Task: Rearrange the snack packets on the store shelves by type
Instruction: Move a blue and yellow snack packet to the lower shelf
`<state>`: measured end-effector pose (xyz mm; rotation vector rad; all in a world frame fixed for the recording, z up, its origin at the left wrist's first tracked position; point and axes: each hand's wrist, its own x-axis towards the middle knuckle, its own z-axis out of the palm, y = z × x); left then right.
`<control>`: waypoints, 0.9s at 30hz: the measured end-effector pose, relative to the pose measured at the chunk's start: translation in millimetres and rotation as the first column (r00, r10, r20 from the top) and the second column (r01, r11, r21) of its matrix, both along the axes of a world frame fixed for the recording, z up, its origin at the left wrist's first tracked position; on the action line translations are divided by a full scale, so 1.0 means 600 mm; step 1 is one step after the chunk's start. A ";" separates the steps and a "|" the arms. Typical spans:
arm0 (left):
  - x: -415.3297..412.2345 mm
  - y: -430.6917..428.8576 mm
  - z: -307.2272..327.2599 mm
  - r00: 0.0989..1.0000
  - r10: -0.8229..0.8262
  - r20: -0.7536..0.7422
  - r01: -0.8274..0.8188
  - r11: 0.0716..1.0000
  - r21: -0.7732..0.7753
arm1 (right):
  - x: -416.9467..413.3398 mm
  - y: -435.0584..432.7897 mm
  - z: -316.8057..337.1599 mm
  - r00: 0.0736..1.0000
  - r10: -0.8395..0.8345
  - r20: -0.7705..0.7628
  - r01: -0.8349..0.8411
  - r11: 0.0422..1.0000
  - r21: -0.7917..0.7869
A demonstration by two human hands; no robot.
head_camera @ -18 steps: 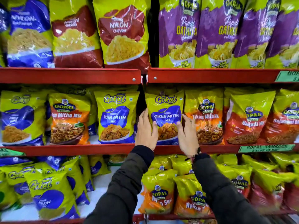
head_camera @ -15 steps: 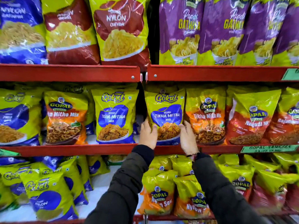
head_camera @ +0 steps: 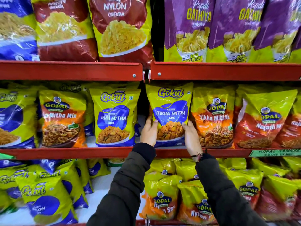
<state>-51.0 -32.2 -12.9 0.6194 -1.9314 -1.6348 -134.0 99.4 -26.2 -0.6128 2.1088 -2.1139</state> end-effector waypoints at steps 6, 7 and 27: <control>0.049 0.018 0.012 0.997 0.004 -0.073 -0.010 0.996 -0.086 | 0.065 0.029 0.025 0.994 -0.004 -0.110 -0.003 0.998 -0.058; 0.064 0.024 0.009 0.996 0.000 -0.087 -0.008 0.996 -0.088 | 0.078 0.036 0.021 0.994 0.002 -0.112 -0.009 0.998 -0.064; 0.383 -0.037 -0.233 0.993 0.110 0.054 -0.118 0.974 0.194 | 0.322 0.007 -0.220 0.930 0.280 0.240 -0.296 0.955 0.032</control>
